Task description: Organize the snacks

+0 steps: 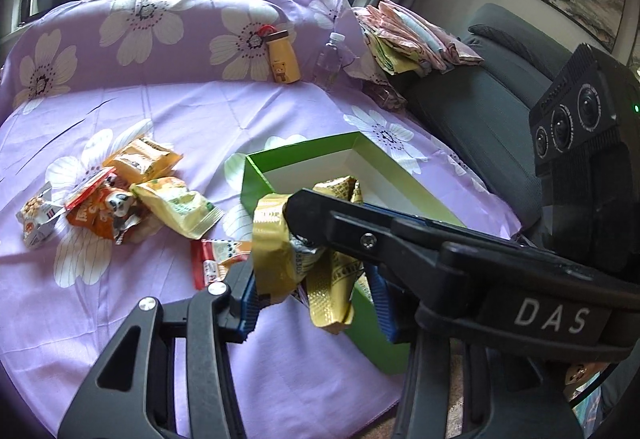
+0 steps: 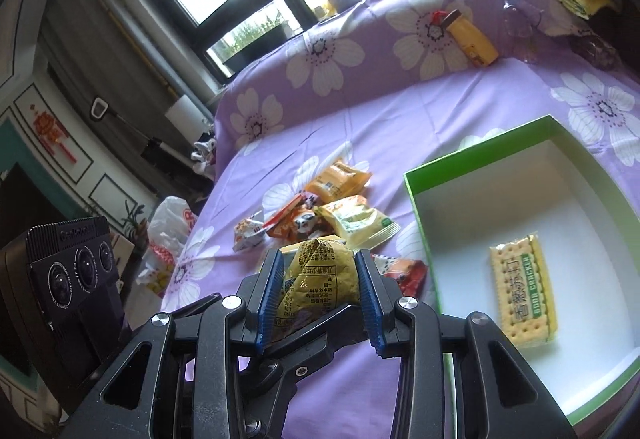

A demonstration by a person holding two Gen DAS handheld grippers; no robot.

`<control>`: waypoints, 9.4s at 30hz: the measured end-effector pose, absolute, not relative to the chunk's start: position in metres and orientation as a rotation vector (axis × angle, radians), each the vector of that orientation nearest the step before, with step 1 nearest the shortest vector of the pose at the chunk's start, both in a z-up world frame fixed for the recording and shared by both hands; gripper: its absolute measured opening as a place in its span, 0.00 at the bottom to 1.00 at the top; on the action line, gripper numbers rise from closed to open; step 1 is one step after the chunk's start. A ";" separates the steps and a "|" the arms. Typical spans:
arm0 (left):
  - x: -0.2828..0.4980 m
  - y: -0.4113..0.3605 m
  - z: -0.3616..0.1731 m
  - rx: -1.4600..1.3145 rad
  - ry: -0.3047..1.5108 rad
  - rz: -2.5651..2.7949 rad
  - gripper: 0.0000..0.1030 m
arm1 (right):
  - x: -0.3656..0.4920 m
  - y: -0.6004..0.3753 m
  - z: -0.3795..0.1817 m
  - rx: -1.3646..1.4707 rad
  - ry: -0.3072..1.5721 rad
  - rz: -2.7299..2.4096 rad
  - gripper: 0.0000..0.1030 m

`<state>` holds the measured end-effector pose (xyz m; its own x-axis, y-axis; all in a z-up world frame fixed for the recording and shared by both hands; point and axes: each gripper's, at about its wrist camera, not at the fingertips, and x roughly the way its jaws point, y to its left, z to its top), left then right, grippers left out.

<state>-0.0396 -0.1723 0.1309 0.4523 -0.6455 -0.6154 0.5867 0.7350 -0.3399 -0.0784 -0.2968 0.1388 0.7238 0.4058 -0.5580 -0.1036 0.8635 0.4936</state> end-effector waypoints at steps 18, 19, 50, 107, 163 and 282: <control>-0.028 -0.278 0.099 -0.025 0.955 -0.899 0.43 | -0.085 -0.400 0.108 0.603 0.756 0.071 0.39; -0.026 -0.281 0.096 -0.026 0.970 -0.903 0.43 | -0.085 -0.403 0.106 0.610 0.763 0.064 0.39; -0.029 -0.309 0.090 0.022 1.020 -0.866 0.43 | -0.090 -0.424 0.100 0.644 0.784 0.002 0.40; 0.009 -0.103 0.161 -0.183 0.957 -0.521 0.84 | -0.094 -0.377 0.128 0.613 0.668 -0.112 0.79; 0.131 0.054 0.017 -0.578 1.179 -0.236 0.40 | 0.167 -0.054 0.047 0.177 1.232 0.610 0.40; -0.014 -0.268 0.137 0.024 0.833 -0.888 0.39 | -0.081 -0.373 0.161 0.551 0.589 0.076 0.37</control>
<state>-0.0135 -0.2679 0.1366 0.3462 -0.6756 -0.6509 0.6932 0.6517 -0.3077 -0.0807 -0.3730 0.1614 0.8330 0.2217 -0.5069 0.0855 0.8535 0.5139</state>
